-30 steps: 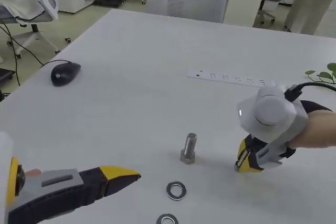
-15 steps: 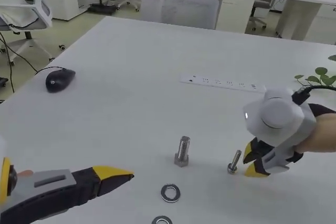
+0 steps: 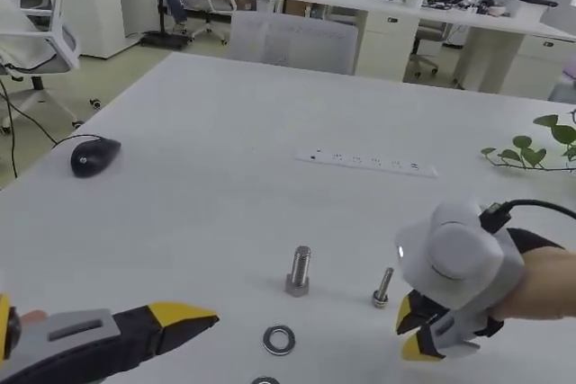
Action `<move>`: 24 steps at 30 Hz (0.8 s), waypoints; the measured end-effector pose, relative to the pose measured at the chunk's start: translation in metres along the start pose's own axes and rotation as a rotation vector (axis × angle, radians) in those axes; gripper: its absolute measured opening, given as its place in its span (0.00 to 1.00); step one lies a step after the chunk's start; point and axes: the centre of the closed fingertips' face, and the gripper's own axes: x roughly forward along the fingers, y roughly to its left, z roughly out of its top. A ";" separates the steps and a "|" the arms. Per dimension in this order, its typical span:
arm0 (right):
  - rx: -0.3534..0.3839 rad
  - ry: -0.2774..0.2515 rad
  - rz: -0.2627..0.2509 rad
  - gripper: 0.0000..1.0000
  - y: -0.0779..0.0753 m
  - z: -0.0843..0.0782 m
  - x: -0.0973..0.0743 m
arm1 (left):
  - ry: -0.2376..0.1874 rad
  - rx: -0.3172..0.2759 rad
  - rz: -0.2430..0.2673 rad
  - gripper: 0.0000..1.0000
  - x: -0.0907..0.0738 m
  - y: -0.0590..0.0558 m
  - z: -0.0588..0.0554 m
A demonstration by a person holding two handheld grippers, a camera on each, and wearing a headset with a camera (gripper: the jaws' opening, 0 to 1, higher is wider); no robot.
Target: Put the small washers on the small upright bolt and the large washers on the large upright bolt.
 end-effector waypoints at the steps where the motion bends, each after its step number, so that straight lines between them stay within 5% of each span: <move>1: -0.001 -0.003 0.004 0.16 0.003 0.002 0.001 | -0.005 0.001 0.002 0.55 -0.001 -0.001 0.001; 16: -0.054 -0.044 0.067 0.16 0.048 0.039 0.014 | -0.039 0.021 0.016 0.56 -0.009 -0.008 0.010; 24: -0.066 -0.043 0.093 0.17 0.053 0.051 0.024 | -0.050 0.029 0.018 0.56 -0.012 -0.011 0.013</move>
